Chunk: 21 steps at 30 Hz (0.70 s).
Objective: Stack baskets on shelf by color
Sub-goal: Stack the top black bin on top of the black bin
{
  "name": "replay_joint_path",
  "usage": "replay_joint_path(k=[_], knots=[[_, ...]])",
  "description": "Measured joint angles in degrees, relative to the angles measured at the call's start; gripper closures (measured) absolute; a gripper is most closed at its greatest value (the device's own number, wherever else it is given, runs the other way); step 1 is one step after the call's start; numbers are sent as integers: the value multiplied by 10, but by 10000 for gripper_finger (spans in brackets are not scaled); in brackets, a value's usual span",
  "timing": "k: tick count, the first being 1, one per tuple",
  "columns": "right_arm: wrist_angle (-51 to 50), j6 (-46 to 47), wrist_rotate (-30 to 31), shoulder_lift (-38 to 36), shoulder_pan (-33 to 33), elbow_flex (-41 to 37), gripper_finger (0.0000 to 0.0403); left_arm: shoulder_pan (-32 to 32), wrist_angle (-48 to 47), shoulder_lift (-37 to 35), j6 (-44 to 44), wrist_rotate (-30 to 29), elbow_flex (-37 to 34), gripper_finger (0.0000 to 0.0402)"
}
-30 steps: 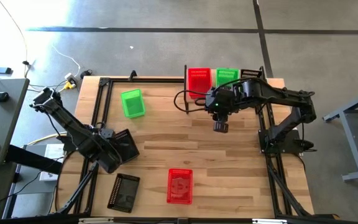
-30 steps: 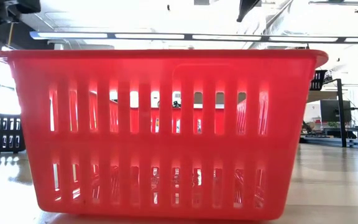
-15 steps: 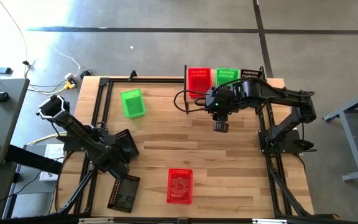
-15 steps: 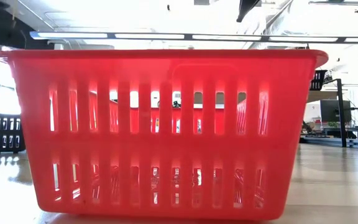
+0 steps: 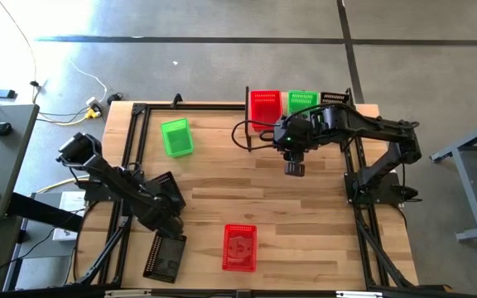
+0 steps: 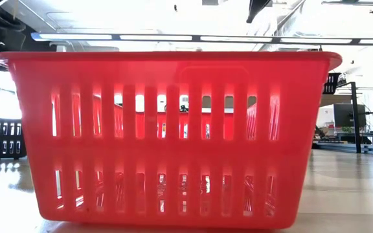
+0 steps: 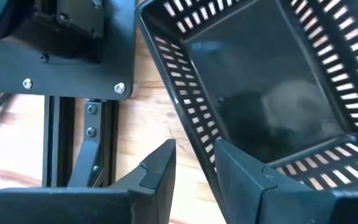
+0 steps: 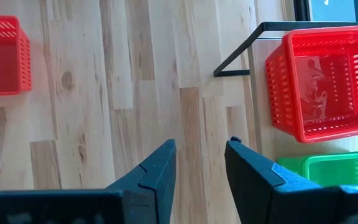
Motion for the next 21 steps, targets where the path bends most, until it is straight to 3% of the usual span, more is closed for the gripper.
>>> replay_joint_path(k=[21], knots=[[-5, -31, 0, 0, 0, 0, 279, 20, 88, 110, 4, 16, 0, 303]])
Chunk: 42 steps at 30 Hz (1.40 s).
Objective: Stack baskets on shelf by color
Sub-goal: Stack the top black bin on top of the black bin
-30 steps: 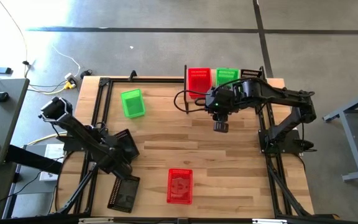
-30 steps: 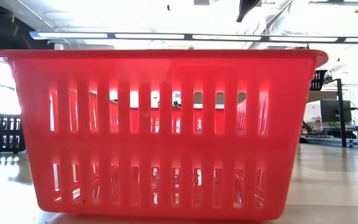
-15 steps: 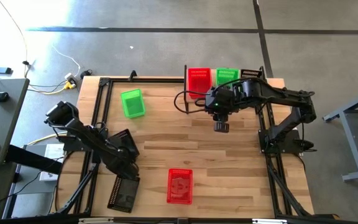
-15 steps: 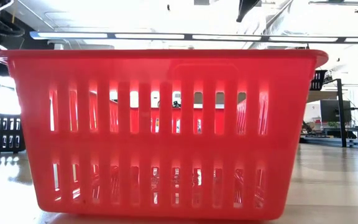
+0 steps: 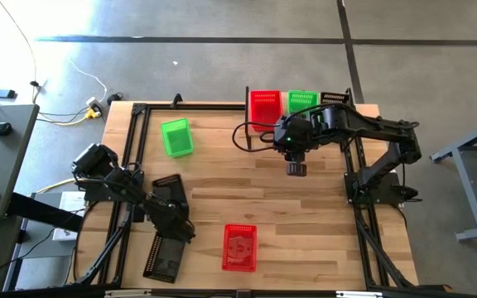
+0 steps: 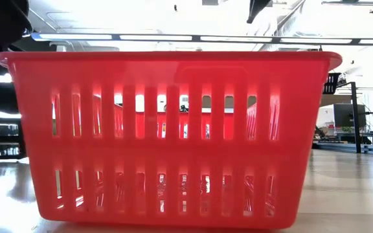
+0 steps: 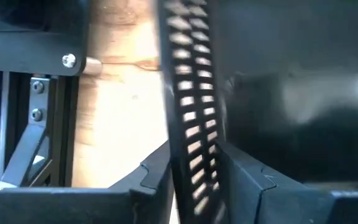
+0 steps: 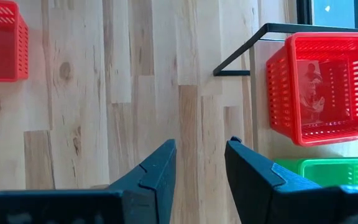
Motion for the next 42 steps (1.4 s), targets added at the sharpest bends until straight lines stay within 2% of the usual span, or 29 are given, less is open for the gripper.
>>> replay_joint_path(k=[3, 11, 16, 23, 29, 36, 42], knots=[[-1, -3, 0, 0, 0, 0, 279, 0, 4, 1, 0, 0, 0, 319], [6, -18, -8, 0, 0, 0, 279, 1, 5, -39, 2, -23, 1, 395], [22, -44, -65, 0, 0, 0, 279, 20, 6, -90, 8, -50, 1, 398], [94, -92, -140, 0, 0, 0, 279, 63, 11, -176, 30, -152, 2, 401], [162, -133, -151, 0, 0, 0, 279, 119, 11, -220, 96, -199, 18, 401], [248, -170, -155, 0, 1, 0, 279, 193, 11, -224, 217, -227, 70, 401], [291, -185, -157, 3, 1, 0, 279, 248, 12, -224, 288, -240, 100, 401]])
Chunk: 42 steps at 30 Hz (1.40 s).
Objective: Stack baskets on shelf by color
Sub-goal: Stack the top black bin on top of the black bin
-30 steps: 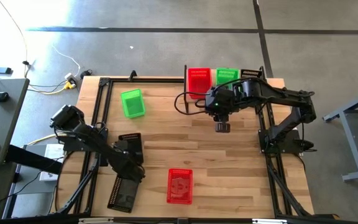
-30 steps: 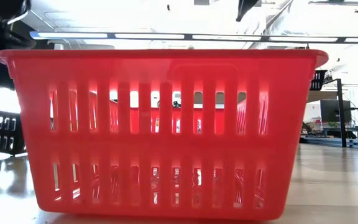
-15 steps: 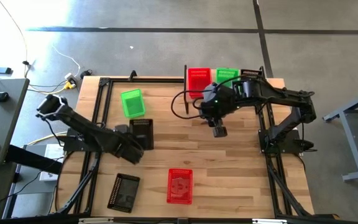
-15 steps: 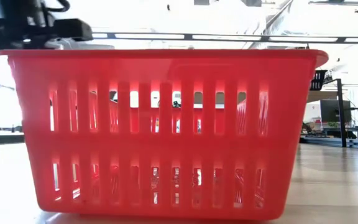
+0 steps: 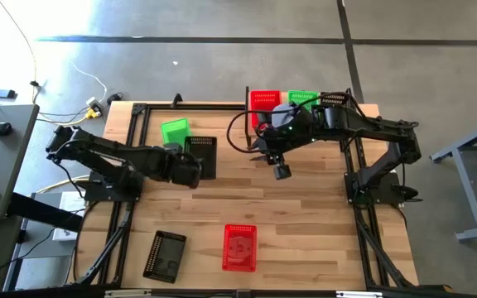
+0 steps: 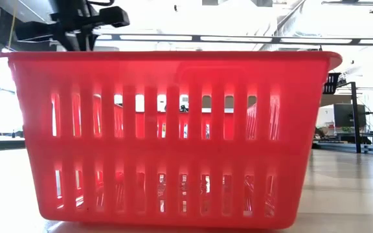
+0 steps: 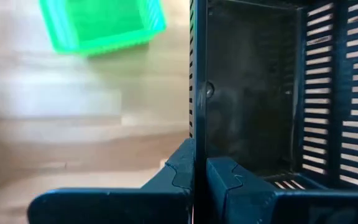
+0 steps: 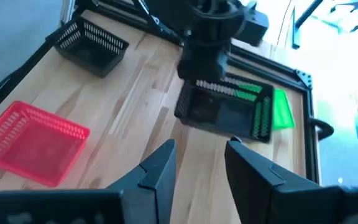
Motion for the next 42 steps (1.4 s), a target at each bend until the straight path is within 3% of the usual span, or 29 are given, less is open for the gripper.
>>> replay_joint_path(k=[7, 16, 23, 42], knots=[[13, -22, -21, 45, 17, 0, 279, 48, 29, 0, 73, -8, 10, 401], [51, -40, -15, 105, 41, 0, 279, 79, 65, 0, 104, -16, 10, 401], [64, -79, 78, 140, 49, 0, 279, 92, 96, 0, 109, -7, 10, 401], [49, -81, 156, 156, 45, 0, 279, 116, 254, 0, 202, 22, 10, 401]])
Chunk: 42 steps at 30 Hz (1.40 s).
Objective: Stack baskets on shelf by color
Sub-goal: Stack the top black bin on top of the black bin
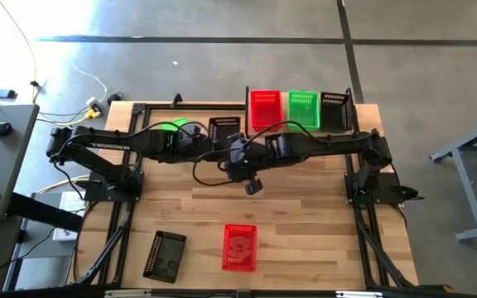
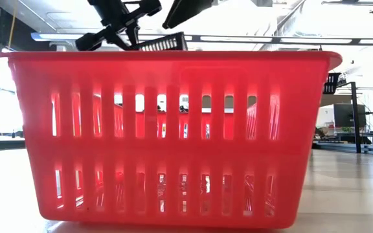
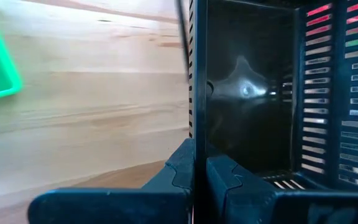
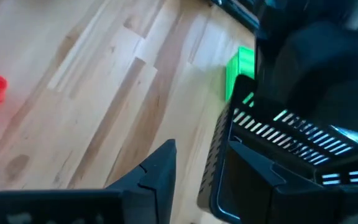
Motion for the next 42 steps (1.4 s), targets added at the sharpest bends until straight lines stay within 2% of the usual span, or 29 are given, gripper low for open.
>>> replay_joint_path(k=[13, 31, 35, 42], knots=[[-64, 94, 53, 0, -11, 0, 284, 0, 52, 0, 34, 27, 0, 401], [-102, 212, 56, 21, -7, 1, 396, 4, 94, 2, 96, 33, -2, 397], [-107, 233, 64, 21, -2, 1, 400, 4, 90, 2, 96, 40, -1, 378], [-140, 280, 67, 21, 2, 0, 402, 8, 93, -1, 133, 45, 0, 319]])
